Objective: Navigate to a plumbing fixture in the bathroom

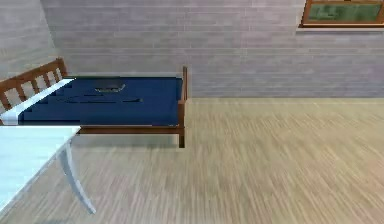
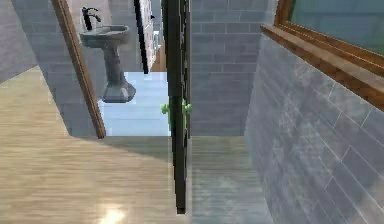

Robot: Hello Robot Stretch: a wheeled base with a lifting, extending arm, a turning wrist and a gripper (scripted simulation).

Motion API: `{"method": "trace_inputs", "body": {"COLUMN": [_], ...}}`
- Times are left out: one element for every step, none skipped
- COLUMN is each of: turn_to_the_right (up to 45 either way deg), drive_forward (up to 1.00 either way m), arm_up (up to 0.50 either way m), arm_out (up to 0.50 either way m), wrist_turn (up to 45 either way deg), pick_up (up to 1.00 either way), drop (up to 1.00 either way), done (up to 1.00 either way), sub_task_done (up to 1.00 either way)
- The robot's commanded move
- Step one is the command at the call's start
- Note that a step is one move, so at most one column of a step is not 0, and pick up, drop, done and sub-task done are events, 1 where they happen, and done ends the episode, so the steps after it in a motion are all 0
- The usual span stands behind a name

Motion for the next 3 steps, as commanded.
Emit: {"method": "trace_inputs", "body": {"turn_to_the_right": [45.0, 9.0, 3.0], "drive_forward": [0.0, 0.0, 0.0], "arm_up": [0.0, 0.0, 0.0], "arm_out": [0.0, 0.0, 0.0], "wrist_turn": [0.0, 0.0, 0.0], "pick_up": [0.0, 0.0, 0.0], "drop": [0.0, 0.0, 0.0], "done": [0.0, 0.0, 0.0], "sub_task_done": [0.0, 0.0, 0.0]}}
